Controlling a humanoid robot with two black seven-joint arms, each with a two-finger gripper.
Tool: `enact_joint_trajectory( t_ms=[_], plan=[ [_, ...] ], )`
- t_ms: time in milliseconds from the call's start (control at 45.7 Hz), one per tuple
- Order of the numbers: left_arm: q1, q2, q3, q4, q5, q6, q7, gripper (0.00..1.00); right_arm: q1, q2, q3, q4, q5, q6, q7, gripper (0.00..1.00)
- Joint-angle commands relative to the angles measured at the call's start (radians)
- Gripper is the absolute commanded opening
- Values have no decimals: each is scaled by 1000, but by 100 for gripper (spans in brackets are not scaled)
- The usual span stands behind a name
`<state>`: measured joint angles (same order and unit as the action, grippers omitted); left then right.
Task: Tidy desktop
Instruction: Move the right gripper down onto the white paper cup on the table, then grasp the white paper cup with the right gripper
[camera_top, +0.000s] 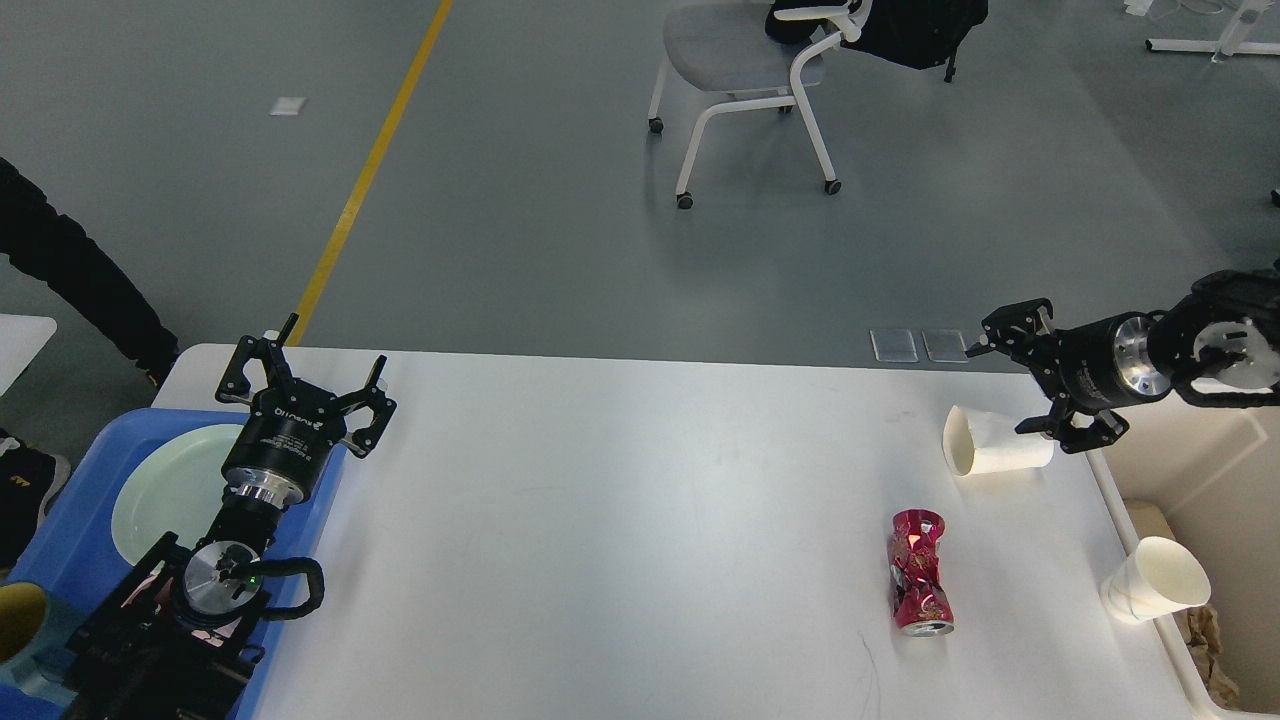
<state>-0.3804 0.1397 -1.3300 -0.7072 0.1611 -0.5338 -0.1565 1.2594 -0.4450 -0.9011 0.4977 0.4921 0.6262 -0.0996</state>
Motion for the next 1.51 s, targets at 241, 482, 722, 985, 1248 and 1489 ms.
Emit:
enact_joint_trajectory(
  t_ms=[241,482,722,985,1248,1489],
  plan=[
    [0,0,0,0,0,0,0,96,-279,127,168,-237,3,-209,0,100],
    [0,0,0,0,0,0,0,96,-333,184,205,-264,-3,-339,-3,100],
    [0,0,0,0,0,0,0,96,-402,232,287,-327,11,-488,-17,98],
    [0,0,0,0,0,0,0,96,-439,216,514,-352,8,-503,-12,99],
    [0,0,0,0,0,0,0,96,-439,223,519,-350,9,-516,-6,99],
    [0,0,0,0,0,0,0,96,-439,241,516,-352,6,-517,-3,99]
  ],
)
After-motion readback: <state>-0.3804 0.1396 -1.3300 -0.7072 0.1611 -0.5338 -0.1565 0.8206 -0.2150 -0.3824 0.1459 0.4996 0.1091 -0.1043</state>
